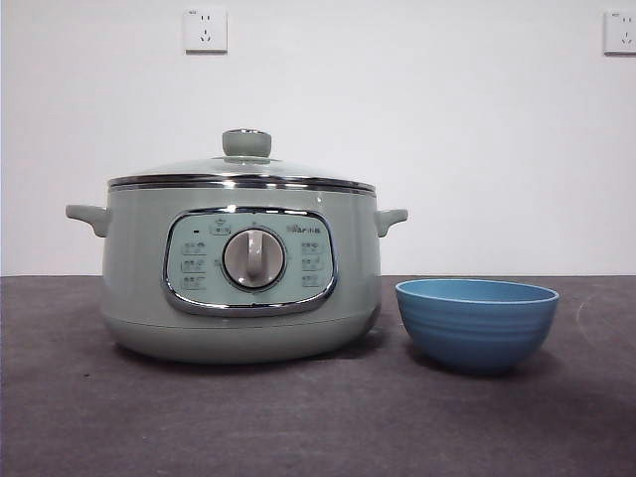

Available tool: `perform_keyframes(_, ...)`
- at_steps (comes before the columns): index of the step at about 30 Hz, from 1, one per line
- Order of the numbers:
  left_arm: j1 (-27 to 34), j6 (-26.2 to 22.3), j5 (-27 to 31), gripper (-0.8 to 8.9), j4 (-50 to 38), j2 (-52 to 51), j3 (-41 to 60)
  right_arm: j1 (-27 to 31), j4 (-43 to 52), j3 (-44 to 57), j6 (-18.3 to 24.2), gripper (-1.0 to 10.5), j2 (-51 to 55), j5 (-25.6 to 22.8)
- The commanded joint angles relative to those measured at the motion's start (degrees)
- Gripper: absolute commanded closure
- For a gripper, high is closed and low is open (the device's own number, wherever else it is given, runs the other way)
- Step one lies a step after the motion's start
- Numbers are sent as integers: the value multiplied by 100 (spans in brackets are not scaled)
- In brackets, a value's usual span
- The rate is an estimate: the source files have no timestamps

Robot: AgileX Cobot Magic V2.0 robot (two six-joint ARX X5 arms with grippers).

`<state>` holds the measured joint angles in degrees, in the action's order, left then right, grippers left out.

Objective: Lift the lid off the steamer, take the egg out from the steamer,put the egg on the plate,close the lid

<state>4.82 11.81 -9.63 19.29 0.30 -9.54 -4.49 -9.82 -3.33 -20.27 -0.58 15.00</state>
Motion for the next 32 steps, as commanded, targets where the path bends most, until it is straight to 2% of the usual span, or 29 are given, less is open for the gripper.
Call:
perform_keyframes(1,11,214,-35,821,-20,4,-236,-7,72,-229,-225,958,-72,15)
perform_keyframes(8,11,192,-459,821,378,216,-933,-7,7,-916,-216,958,-599,564)
perform_keyframes(11,11,142,-695,821,638,415,-1259,-9,-144,-1307,-57,958,-962,833)
perform_keyframes(18,11,-9,-1427,821,918,1073,-2072,-9,-1038,-2568,874,958,-2050,1451)
perform_keyframes(23,11,-199,-1987,821,1215,1600,-2664,-13,-1853,-3571,1567,958,-2822,1711)
perform_keyframes(30,9,-710,-2750,821,1878,2396,-3545,-35,-3362,-4983,2426,958,-3882,2284)
perform_keyframes(32,9,-859,-2975,821,2114,2583,-3744,-81,-3637,-5219,2492,958,-4068,2441)
